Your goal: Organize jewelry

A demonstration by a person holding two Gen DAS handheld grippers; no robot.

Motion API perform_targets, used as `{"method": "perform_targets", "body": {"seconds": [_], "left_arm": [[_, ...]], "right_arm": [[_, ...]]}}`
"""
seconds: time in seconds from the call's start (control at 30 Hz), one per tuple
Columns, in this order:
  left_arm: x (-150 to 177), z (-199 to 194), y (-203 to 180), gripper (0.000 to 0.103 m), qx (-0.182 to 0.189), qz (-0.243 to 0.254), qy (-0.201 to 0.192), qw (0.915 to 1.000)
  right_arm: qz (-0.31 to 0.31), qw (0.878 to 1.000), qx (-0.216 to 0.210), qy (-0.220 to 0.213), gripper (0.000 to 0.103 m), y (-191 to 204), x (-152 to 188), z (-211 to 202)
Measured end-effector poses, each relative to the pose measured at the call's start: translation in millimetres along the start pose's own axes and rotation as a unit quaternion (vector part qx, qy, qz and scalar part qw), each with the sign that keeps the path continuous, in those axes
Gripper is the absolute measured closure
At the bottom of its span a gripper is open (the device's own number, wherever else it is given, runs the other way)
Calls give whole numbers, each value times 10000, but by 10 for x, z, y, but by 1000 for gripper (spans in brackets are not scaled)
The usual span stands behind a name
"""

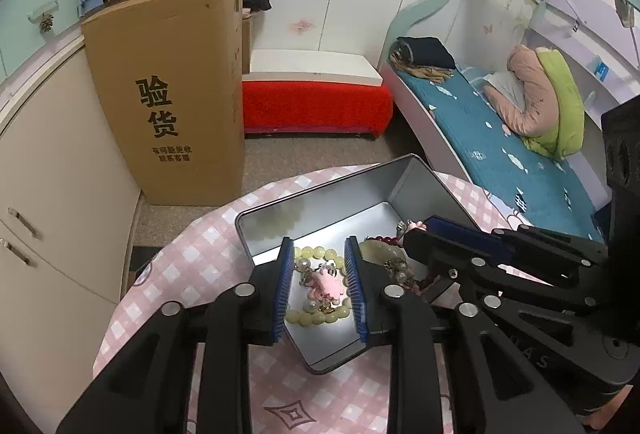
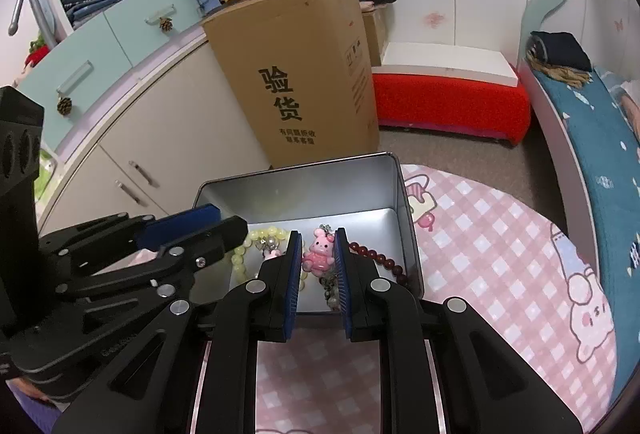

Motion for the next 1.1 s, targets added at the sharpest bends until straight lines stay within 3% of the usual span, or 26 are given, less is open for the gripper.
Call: {"method": "perform_targets", "body": {"seconds": [0.1, 0.73, 0.83, 1.1], "left_arm": [[0, -48, 9, 65, -4, -16, -84, 10000], [6, -277, -35, 56, -65, -13, -369, 9993], [11, -320, 3, 43, -131, -93, -465, 9988], [60, -314, 71, 43, -186, -213, -426, 9987]], "right_arm": [[44, 10000, -29, 17, 86, -10, 22, 6], [115, 9999, -37, -26, 85, -29, 41, -65], [149, 9999, -47, -22, 85, -32, 50, -66], [241, 9997, -53, -58, 84, -47, 49, -79]]}}
Point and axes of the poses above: each gripper's, at about its wrist camera, not at the fingertips, and z roughly the way its jaws point, y to its left, x to its underside, the point moved 8 cm from there along z, roughly the way its jaws point, and after that the axes turned 2 degrees about y, right-handed, at the moved point
